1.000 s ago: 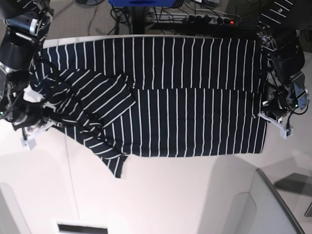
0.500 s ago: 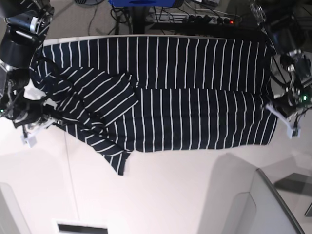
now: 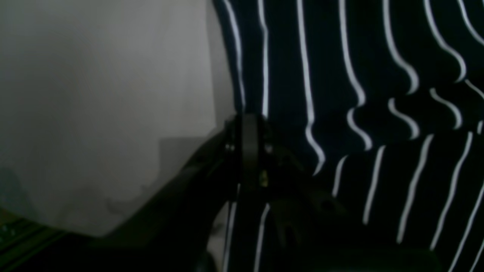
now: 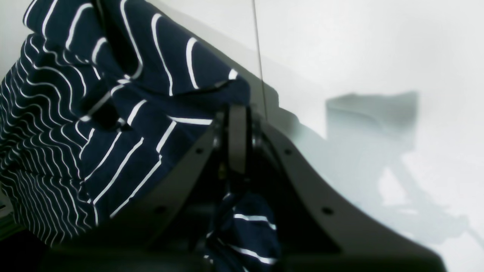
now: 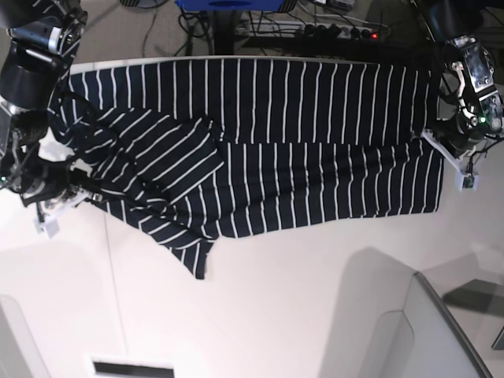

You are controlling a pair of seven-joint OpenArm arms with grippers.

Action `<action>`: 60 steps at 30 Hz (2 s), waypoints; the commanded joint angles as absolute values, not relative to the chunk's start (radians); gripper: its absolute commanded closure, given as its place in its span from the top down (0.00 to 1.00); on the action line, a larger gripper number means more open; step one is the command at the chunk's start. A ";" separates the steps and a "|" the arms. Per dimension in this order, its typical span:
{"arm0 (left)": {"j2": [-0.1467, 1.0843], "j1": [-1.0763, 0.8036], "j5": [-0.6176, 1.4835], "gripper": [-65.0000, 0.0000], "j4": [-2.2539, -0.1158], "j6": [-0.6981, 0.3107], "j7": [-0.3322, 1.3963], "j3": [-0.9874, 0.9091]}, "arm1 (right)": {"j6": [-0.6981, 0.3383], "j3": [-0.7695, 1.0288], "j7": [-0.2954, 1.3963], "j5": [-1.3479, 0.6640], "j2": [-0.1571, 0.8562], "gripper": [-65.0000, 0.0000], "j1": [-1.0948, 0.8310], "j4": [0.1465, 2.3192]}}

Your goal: Layout the t-shirt on the table in an organized manner, then fold the t-shirt properly

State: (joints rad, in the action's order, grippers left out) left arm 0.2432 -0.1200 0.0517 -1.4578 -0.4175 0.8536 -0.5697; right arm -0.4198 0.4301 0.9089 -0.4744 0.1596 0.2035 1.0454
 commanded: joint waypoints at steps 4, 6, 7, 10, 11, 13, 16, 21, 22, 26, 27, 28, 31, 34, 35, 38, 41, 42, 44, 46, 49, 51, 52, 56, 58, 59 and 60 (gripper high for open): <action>0.255 -0.119 0.047 0.00 -1.475 -0.410 0.846 -0.578 | -0.426 0.430 0.901 -0.490 0.173 0.00 0.225 1.063; 0.257 -0.116 0.047 0.00 -1.484 -0.410 0.848 -0.581 | -0.426 0.430 0.903 -0.490 0.173 0.00 0.225 1.063; 0.262 -0.116 0.047 0.16 -1.488 -0.410 0.849 -0.581 | -0.426 0.430 0.903 -0.490 0.173 0.00 0.225 1.063; 0.266 -0.117 0.047 0.62 -1.518 -0.410 0.849 -0.581 | -0.426 0.430 0.903 -0.490 0.173 0.00 0.225 1.063; 0.268 -0.117 0.047 0.73 -1.534 -0.410 0.849 -0.582 | -0.426 0.430 0.903 -0.490 0.173 0.00 0.225 1.063; 0.292 -0.108 0.047 0.86 -1.541 -0.410 0.846 -0.582 | -0.426 0.429 0.903 -0.490 0.173 0.00 0.225 1.063; 0.323 -0.038 0.044 0.86 -1.492 -0.410 0.819 -0.575 | -0.426 0.429 0.901 -0.490 0.173 0.00 0.225 1.063; 0.372 0.137 -0.042 0.77 -1.202 -0.410 0.685 -0.561 | -0.426 0.429 0.900 -0.490 0.173 0.00 0.225 1.063; 0.380 0.163 -0.065 0.71 -1.152 -0.410 0.665 -0.539 | -0.426 0.429 0.900 -0.490 0.173 0.00 0.225 1.063; 0.392 0.197 -0.076 0.49 -1.017 -0.410 0.550 -0.466 | -0.426 0.430 0.898 -0.490 0.173 0.00 0.225 1.063; 0.392 0.206 -0.076 0.46 -0.993 -0.410 0.524 -0.455 | -0.426 0.430 0.898 -0.490 0.173 0.00 0.225 1.063; 0.387 0.219 -0.076 0.44 -0.966 -0.410 0.495 -0.450 | -0.426 0.432 0.898 -0.490 0.173 0.00 0.225 1.063; 0.386 0.248 -0.076 0.44 -0.871 -0.409 0.435 -0.444 | -0.426 0.432 0.898 -0.490 0.173 0.00 0.225 1.063; 0.387 0.286 -0.088 0.44 -0.791 -0.409 0.389 -0.444 | -0.426 0.432 0.898 -0.490 0.173 0.00 0.225 1.063; 0.390 0.295 -0.088 0.44 -0.776 -0.409 0.377 -0.444 | -0.426 0.432 0.898 -0.490 0.173 0.00 0.225 1.063; 0.394 0.311 -0.088 0.45 -0.762 -0.409 0.357 -0.444 | -0.426 0.432 0.898 -0.490 0.173 0.00 0.225 1.063; 0.394 0.312 -0.090 0.62 -0.762 -0.407 0.348 -0.444 | -0.426 0.430 0.898 -0.490 0.173 0.00 0.225 1.063; 0.394 0.312 -0.094 0.68 -0.760 -0.407 0.340 -0.444 | -0.426 0.430 0.898 -0.490 0.173 0.00 0.225 1.063; 0.394 0.320 -0.137 0.74 -0.748 -0.390 0.315 -0.444 | -0.426 0.430 0.898 -0.490 0.173 0.00 0.225 1.063; 0.394 0.334 -0.205 0.75 -0.699 -0.361 0.263 -0.443 | -0.426 0.430 0.898 -0.490 0.173 0.00 0.225 1.063; 0.394 0.389 -0.294 0.75 -0.562 -0.358 0.153 -0.443 | -0.426 0.430 0.898 -0.490 0.173 0.00 0.225 1.063; 0.395 0.433 -0.332 0.75 -0.466 -0.358 0.087 -0.443 | -0.426 0.432 0.898 -0.490 0.173 0.00 0.225 1.063; 0.401 0.450 -0.346 0.75 -0.430 -0.358 0.065 -0.443 | -0.426 0.432 0.897 -0.490 0.173 0.00 0.225 1.063; 0.398 0.479 -0.397 0.75 -0.377 -0.358 -0.002 -0.444 | -0.426 0.432 0.897 -0.490 0.173 0.00 0.225 1.063; 0.394 0.481 -0.406 0.75 -0.375 -0.358 -0.012 -0.444 | -0.426 0.432 0.897 -0.490 0.173 0.00 0.225 1.063; 0.384 0.481 -0.406 0.75 -0.375 -0.358 -0.012 -0.444 | -0.426 0.432 0.897 -0.490 0.173 0.00 0.225 1.063; 0.378 0.481 -0.407 0.74 -0.375 -0.358 -0.012 -0.444 | -0.426 0.432 0.897 -0.490 0.173 0.00 0.225 1.063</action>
